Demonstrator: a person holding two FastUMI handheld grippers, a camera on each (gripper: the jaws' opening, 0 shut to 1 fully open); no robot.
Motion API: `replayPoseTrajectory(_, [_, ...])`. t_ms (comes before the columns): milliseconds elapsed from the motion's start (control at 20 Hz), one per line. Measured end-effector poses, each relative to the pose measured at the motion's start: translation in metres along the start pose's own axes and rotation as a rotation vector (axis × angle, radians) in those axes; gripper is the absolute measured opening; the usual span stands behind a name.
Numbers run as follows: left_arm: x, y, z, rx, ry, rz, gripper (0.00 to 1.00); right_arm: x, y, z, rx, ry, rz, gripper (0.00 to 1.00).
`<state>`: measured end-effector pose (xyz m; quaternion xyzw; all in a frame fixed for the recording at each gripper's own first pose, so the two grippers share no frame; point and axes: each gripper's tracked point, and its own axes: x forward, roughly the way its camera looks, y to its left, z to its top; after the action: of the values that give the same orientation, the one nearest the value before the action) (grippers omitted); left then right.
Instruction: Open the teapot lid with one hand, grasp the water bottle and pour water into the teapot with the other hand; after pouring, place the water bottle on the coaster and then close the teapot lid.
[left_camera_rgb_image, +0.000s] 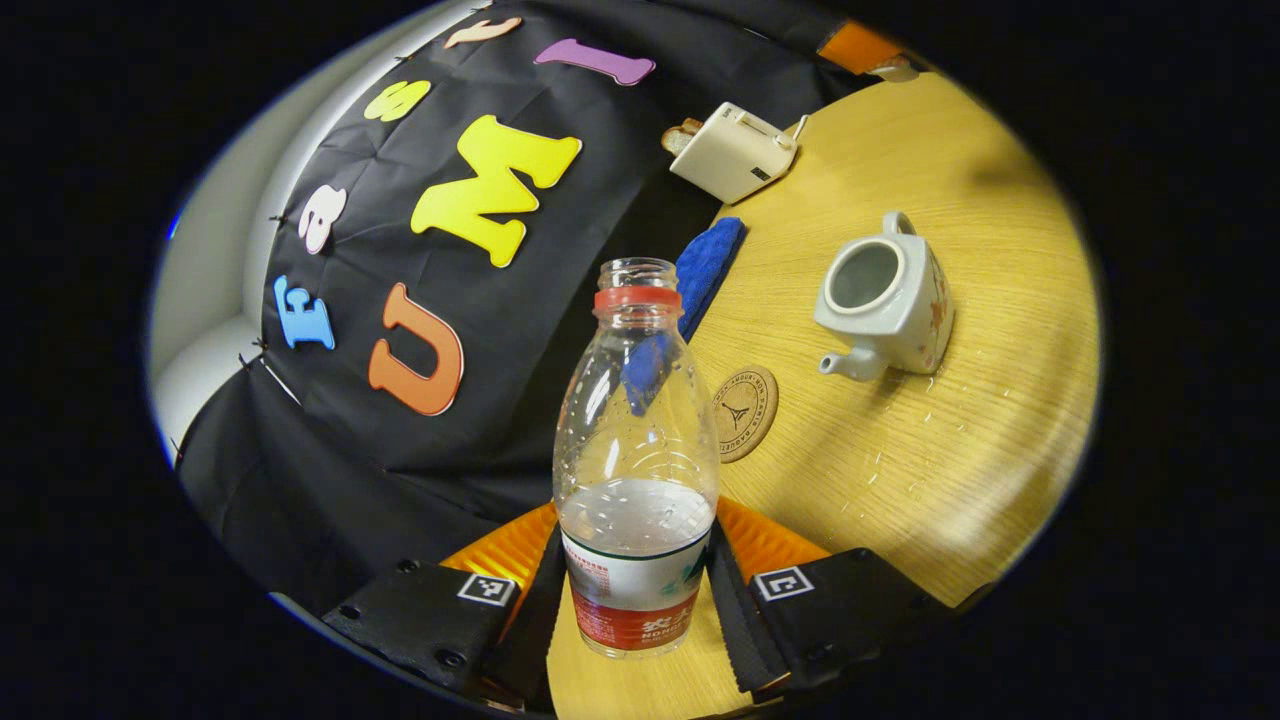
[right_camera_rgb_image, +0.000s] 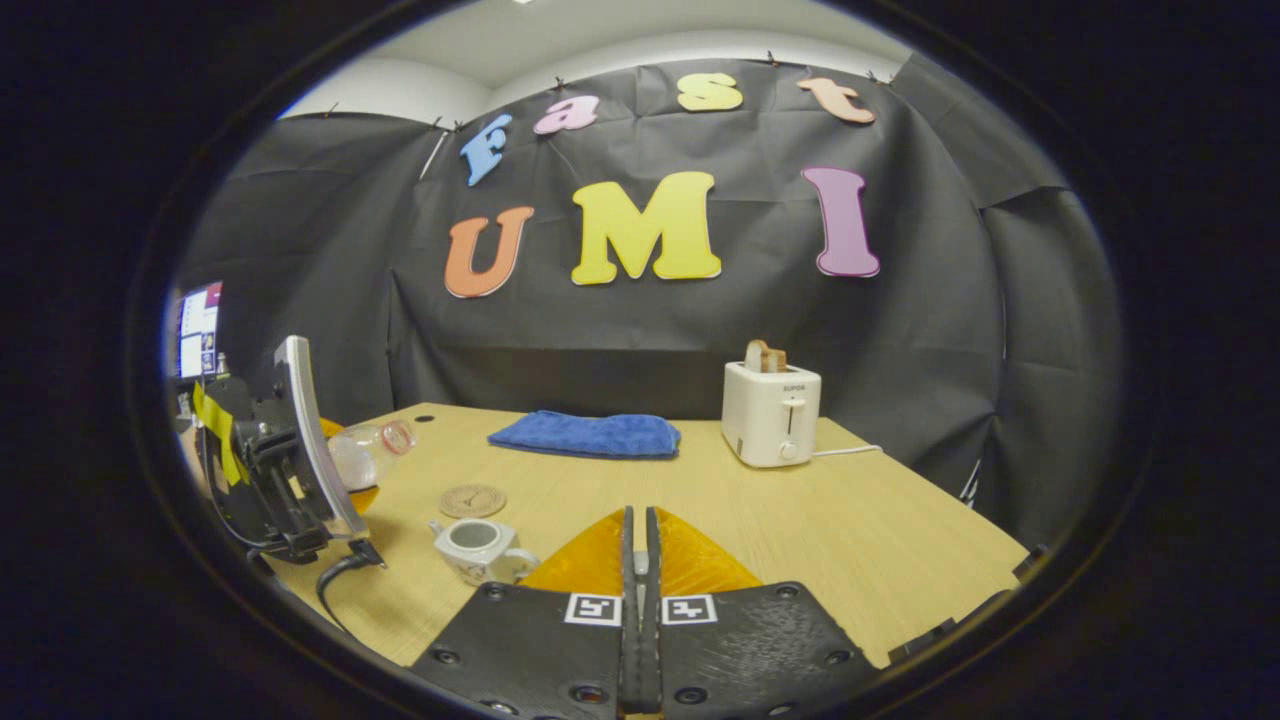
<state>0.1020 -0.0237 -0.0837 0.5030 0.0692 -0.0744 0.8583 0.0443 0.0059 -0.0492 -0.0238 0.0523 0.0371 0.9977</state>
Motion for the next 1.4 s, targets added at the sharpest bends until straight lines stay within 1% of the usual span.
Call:
replayPoseTrajectory(100, [0.002,-0.005,0.002,0.051,0.016,-0.018,0.71,-0.001,-0.002,0.001,-0.008,0.001,-0.002,0.0])
replayPoseTrajectory(250, [-0.001,-0.009,0.006,0.183,0.023,-0.026,0.71,-0.002,-0.009,0.004,-0.015,-0.005,-0.015,0.0])
replayPoseTrajectory(300, [0.0,-0.012,0.006,0.223,0.028,-0.033,0.76,-0.001,-0.012,0.003,-0.016,-0.004,-0.023,0.0])
replayPoseTrajectory(350, [-0.001,-0.015,0.006,0.26,0.032,-0.038,0.75,-0.001,-0.015,0.004,-0.014,-0.005,-0.031,0.0])
replayPoseTrajectory(400, [-0.002,-0.018,0.005,0.292,0.046,-0.05,0.72,-0.001,-0.018,0.005,-0.008,-0.01,-0.039,0.0])
replayPoseTrajectory(450, [-0.001,-0.02,0.004,0.319,0.065,-0.064,0.71,-0.001,-0.02,0.007,-0.007,-0.013,-0.045,0.0])
replayPoseTrajectory(550, [-0.003,-0.021,0.008,0.372,0.08,-0.066,0.71,-0.002,-0.023,0.009,-0.007,-0.022,-0.053,0.0])
replayPoseTrajectory(650, [-0.008,-0.022,0.016,0.452,0.065,-0.057,0.72,-0.001,-0.024,0.009,-0.007,-0.023,-0.056,0.0])
replayPoseTrajectory(750, [-0.011,-0.021,0.018,0.52,0.075,-0.057,0.72,-0.001,-0.024,0.007,-0.003,-0.014,-0.055,0.0])
replayPoseTrajectory(900, [-0.014,-0.02,0.02,0.602,0.104,-0.051,0.72,-0.005,-0.023,0.009,0.006,-0.015,-0.046,0.0])
replayPoseTrajectory(950, [-0.014,-0.019,0.021,0.621,0.107,-0.047,0.76,-0.007,-0.024,0.013,0.004,-0.022,-0.049,0.0])
replayPoseTrajectory(1000, [-0.016,-0.019,0.023,0.636,0.109,-0.046,0.71,-0.008,-0.026,0.014,0.003,-0.028,-0.052,0.0])
replayPoseTrajectory(1100, [-0.018,-0.02,0.027,0.667,0.11,-0.044,0.71,-0.009,-0.028,0.016,0.008,-0.034,-0.053,0.0])
replayPoseTrajectory(1300, [-0.014,-0.012,0.037,0.774,0.122,-0.027,0.71,-0.009,-0.033,0.017,0.029,-0.031,-0.053,0.0])
replayPoseTrajectory(1400, [-0.016,-0.01,0.042,0.808,0.124,-0.026,0.71,-0.009,-0.033,0.018,0.037,-0.03,-0.049,0.0])
